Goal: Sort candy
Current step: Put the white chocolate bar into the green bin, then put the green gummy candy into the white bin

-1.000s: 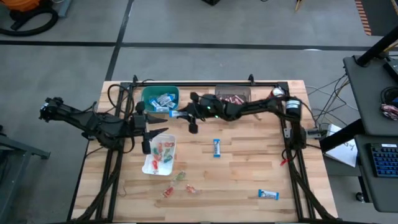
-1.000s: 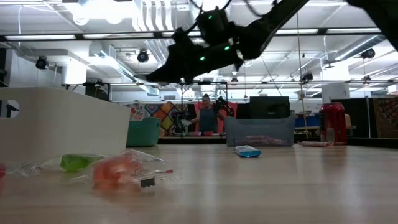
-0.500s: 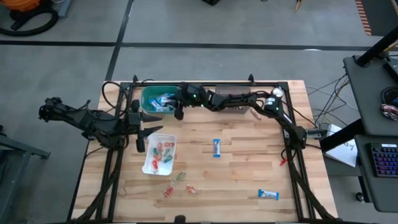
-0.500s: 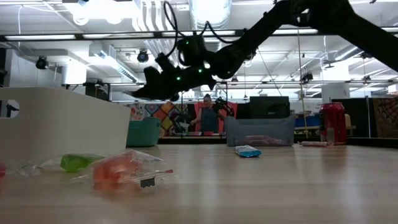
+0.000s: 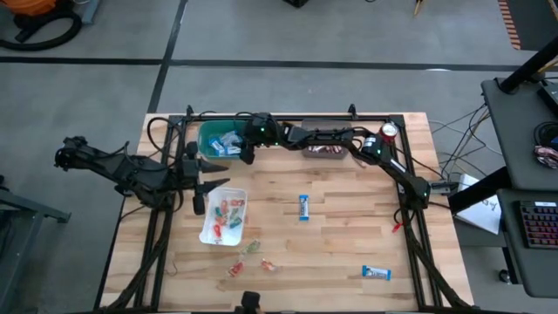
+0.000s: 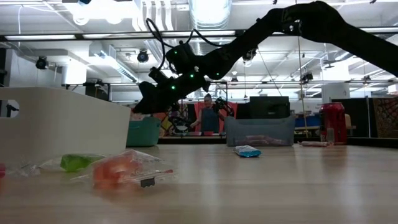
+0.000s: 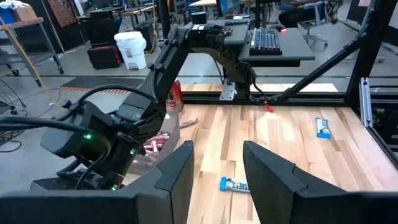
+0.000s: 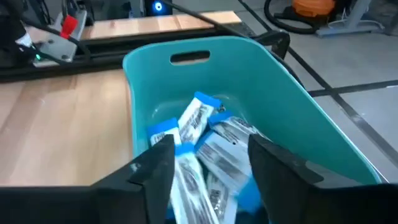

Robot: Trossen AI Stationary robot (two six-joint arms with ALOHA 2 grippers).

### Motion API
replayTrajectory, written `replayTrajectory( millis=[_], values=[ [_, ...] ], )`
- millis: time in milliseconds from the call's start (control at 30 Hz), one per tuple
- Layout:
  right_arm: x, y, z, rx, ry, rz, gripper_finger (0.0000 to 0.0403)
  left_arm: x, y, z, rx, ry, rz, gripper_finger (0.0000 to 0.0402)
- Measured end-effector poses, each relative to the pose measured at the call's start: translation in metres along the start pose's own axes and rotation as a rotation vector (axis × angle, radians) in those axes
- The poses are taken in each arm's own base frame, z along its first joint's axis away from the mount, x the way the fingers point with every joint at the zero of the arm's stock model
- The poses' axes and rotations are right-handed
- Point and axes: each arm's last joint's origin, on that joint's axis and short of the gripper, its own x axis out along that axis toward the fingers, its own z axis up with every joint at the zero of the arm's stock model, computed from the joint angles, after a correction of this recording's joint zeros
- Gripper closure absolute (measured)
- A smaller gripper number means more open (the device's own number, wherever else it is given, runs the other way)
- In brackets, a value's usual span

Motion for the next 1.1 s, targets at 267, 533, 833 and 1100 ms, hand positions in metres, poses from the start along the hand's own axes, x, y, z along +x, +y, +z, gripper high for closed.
replayTrajectory(
  millis=[267,533,833,1100],
  values=[
    [-0.015,0.002,0.017,-0.007,0.087,0.061,0.0183,0.003,-0.002,-0.007,-0.023,0.031,0.002,0.0278],
    [-0.077,0.024,0.044,-0.001,0.406,0.149,0.02,0.009,-0.006,-0.018,-0.081,0.099,0.006,0.0278],
    [-0.167,0.085,0.064,-0.016,0.615,0.254,0.0217,0.042,-0.031,-0.048,-0.106,0.213,-0.088,0.0278],
    [-0.237,0.141,0.053,0.04,0.534,0.307,0.0223,0.079,-0.055,-0.062,-0.052,0.283,-0.083,0.0278]
  ],
)
